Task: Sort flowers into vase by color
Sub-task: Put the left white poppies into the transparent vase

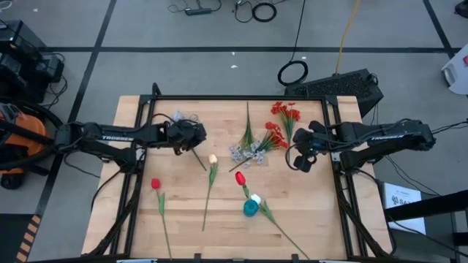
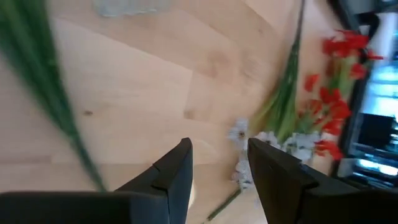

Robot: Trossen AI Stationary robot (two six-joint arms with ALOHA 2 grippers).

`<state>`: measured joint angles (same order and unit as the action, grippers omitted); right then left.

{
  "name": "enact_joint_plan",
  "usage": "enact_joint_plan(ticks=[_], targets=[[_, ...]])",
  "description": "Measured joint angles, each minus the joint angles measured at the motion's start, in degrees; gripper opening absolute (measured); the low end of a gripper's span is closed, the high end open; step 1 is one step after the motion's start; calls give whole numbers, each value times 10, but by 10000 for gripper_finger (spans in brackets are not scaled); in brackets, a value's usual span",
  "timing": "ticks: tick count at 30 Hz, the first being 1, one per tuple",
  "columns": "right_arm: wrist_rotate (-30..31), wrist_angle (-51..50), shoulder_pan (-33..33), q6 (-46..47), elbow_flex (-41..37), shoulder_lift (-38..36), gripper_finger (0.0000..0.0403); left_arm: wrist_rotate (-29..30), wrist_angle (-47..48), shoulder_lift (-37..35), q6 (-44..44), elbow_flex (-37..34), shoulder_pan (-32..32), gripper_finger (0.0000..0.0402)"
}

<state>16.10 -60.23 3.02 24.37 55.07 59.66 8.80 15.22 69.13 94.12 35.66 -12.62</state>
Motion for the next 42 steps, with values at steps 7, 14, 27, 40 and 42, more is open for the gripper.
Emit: enact_joint_plan(ticks=[7,14,27,40,42], targets=[[0,0,-22,-38,0,0,0,11,230,23,1,108,-20,160],[0,0,-30,-33,0,0,0,-37,278,96,14,118,-59,160],[-15,0,-30,11,0,0,0,-53,270,228,-53,118,-104,158],[-14,1,-29,52,0,0,0,-44,407,205,-111,116,-97,16],[-13,1,-29,54,0,0,0,-27,427,173,-111,118,-97,15]])
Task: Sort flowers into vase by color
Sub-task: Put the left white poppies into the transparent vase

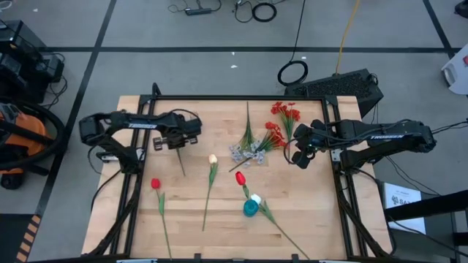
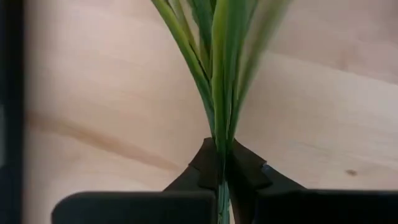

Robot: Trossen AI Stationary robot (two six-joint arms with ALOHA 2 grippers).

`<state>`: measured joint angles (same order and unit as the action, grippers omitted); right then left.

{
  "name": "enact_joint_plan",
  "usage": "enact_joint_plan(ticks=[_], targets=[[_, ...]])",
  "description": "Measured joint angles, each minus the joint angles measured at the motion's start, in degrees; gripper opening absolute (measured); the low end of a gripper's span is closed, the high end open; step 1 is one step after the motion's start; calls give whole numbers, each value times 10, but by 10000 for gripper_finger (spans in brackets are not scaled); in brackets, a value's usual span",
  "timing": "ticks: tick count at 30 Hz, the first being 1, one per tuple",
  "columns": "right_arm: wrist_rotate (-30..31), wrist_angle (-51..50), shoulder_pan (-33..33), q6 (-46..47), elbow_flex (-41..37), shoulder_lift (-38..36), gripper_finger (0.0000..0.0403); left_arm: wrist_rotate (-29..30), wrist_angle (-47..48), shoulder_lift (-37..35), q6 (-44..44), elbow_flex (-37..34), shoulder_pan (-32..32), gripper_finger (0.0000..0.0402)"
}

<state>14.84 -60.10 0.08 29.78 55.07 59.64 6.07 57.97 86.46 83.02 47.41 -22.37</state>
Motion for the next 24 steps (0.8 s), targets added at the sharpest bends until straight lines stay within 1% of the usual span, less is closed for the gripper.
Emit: enact_joint_plan(ticks=[3,7,9,11,12,14,16,18,20,22,24], targets=[[0,3,0,0,0,0,0,40,17,-67,2,-2,0,13],[5,13,0,0,0,0,0,133,0,-191,3,-1,-1,11],[34,19,0,-3,0,0,0,189,-31,-257,-25,-1,-1,11],[73,19,0,-3,0,1,0,244,-86,-316,-99,-1,-1,10],[87,19,0,-3,0,2,0,259,-124,-340,-149,-1,-1,10],[95,20,0,-3,0,3,0,282,-224,-375,-265,-1,-1,10],[95,21,0,-4,0,3,0,292,-342,-394,-366,-1,-1,10],[94,25,0,-4,0,3,0,292,-453,-397,-463,0,-1,10],[94,31,0,-4,0,3,0,287,-535,-386,-557,0,-1,10],[94,35,0,-4,0,3,0,275,-592,-364,-647,0,-1,10],[94,42,0,-4,0,3,0,259,-622,-337,-722,0,-4,10]])
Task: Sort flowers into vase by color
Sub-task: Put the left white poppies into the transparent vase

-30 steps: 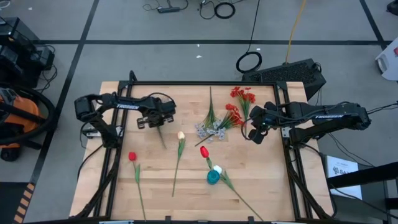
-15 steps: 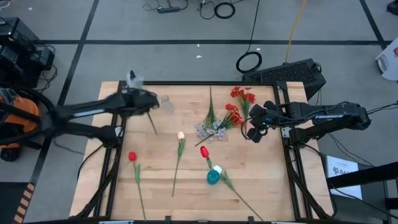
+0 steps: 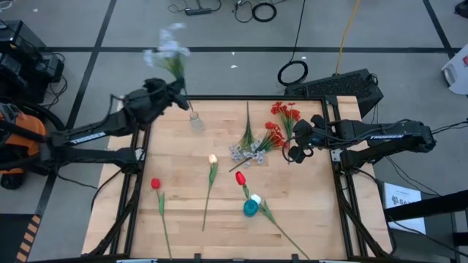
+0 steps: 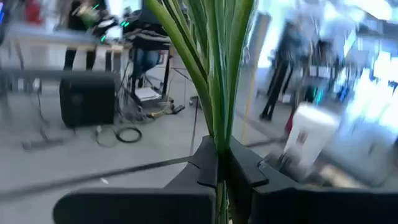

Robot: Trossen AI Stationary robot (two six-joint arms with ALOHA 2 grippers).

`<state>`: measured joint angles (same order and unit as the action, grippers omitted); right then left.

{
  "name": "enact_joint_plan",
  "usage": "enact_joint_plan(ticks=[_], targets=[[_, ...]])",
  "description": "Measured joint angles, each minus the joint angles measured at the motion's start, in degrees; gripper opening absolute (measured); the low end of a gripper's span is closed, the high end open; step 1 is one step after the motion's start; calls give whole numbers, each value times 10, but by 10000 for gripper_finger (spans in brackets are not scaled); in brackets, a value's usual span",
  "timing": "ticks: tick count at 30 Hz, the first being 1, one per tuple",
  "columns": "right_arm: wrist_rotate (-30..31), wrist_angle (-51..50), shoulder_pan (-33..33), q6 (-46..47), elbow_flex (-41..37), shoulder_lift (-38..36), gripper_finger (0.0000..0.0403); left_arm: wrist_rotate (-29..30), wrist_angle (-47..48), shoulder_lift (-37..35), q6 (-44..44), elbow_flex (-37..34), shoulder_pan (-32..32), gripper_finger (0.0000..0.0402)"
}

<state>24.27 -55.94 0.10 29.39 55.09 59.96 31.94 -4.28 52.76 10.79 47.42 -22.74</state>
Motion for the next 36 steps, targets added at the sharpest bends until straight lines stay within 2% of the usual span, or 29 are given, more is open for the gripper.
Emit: enact_joint_plan(ticks=[2,7,12,16,19,22,29,36], targets=[[0,8,0,0,0,2,0,-25,-15,25,-49,-1,-6,10],[0,17,0,1,0,16,0,-71,-22,67,24,-1,-16,10],[-1,17,0,13,0,42,0,-128,-58,76,-31,-41,-17,9],[-6,17,0,29,0,69,0,-149,-174,61,-42,-106,-29,9],[-14,18,0,30,0,86,0,-189,-288,48,-74,-156,-47,9],[-35,18,0,30,0,97,0,-229,-332,36,-113,-188,-62,9],[-37,22,0,45,0,102,0,-264,-320,34,-125,-201,-87,9],[-37,24,0,51,0,98,0,-270,-251,32,-128,-201,-105,9]])
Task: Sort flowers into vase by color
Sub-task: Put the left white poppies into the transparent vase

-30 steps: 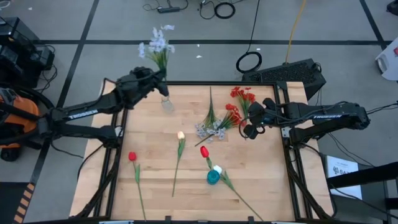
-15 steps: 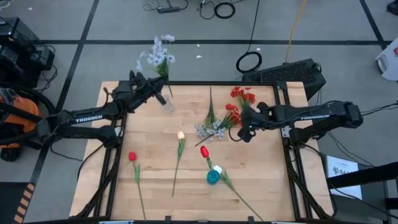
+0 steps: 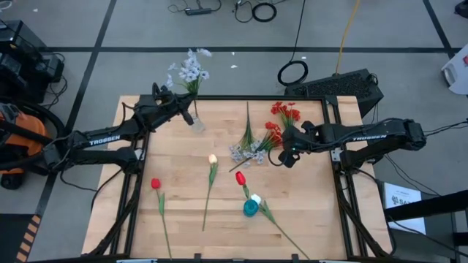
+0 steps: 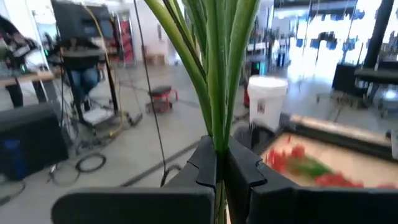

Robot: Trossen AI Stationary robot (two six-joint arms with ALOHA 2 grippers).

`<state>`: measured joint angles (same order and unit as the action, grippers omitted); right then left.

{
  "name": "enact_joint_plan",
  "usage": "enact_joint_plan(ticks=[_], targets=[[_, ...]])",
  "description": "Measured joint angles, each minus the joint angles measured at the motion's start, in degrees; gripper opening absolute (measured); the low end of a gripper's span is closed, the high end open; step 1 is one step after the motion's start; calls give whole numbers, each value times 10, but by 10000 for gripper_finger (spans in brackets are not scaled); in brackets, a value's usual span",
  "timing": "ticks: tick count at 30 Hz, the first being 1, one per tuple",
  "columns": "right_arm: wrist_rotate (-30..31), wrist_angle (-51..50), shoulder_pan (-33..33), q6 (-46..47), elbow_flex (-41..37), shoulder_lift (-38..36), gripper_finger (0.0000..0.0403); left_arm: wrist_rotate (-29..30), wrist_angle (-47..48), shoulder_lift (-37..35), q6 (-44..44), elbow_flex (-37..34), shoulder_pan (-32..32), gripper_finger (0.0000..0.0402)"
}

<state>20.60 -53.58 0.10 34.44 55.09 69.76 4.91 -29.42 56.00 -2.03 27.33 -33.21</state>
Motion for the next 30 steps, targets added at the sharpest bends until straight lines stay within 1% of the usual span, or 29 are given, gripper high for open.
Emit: enact_joint_plan(ticks=[3,11,13,16,19,22,25,30], targets=[[0,1,0,6,0,0,0,0,19,0,-1,0,-4,9],[0,3,0,4,0,0,0,-1,29,2,-4,-1,-30,9],[0,3,0,3,0,0,0,-1,17,4,-2,-10,-35,9],[0,3,0,3,0,0,0,-2,-34,10,4,-37,-36,9],[1,3,0,3,0,0,0,-2,-68,14,34,-57,-36,10],[1,3,0,4,0,0,0,-2,-58,14,60,-69,-36,29],[1,8,0,4,0,0,0,-2,-39,14,65,-75,-35,56],[1,18,0,5,0,0,0,-2,-35,13,106,-75,-35,104]])
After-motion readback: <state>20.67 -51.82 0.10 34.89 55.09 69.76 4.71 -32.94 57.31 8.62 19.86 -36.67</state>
